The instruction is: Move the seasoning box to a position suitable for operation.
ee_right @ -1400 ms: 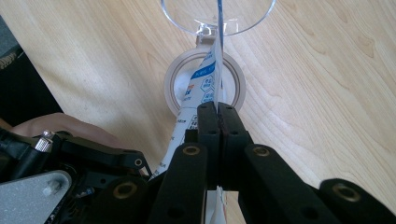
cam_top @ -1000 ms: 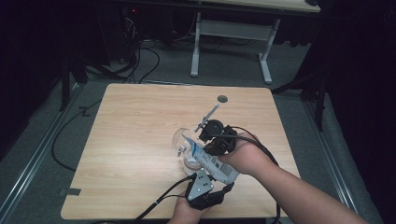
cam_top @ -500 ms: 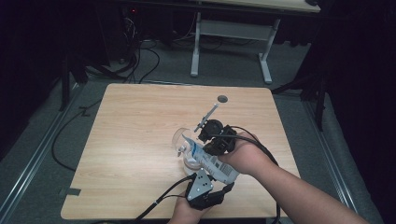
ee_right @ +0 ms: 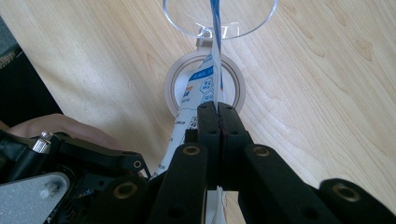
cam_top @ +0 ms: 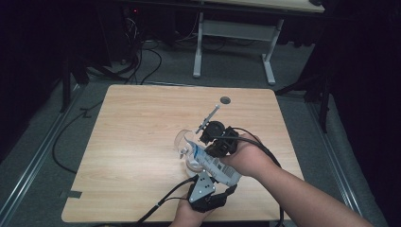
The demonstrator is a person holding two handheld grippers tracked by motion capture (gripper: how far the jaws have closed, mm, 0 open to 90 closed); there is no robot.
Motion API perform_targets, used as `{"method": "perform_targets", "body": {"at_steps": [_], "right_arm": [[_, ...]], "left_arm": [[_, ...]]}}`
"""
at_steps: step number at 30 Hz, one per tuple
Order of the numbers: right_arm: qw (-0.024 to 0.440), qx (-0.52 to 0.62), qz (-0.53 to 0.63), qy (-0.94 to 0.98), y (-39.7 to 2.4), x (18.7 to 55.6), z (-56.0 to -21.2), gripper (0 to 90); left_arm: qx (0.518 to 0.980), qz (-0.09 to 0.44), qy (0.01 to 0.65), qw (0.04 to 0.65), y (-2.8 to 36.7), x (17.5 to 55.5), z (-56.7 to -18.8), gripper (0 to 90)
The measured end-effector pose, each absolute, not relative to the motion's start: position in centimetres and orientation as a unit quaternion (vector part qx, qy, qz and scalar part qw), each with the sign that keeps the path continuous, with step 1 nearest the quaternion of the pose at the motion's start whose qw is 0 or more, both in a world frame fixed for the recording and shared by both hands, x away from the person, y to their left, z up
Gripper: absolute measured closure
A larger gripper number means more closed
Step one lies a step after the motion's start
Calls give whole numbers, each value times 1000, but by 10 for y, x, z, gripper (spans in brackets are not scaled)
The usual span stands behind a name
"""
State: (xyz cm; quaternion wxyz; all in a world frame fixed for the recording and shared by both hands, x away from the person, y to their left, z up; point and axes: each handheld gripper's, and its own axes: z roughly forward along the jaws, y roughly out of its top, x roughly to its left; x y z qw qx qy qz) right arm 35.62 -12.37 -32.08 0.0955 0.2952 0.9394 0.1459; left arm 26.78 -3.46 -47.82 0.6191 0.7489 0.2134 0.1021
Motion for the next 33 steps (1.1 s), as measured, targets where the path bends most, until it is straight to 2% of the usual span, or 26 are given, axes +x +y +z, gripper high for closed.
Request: {"method": "perform_targets", "body": {"at_steps": [33], "right_arm": [[98,292,147,940,-119,356,-320,897]], "left_arm": [[746,106,215,622,-33,268,-477,558]]}}
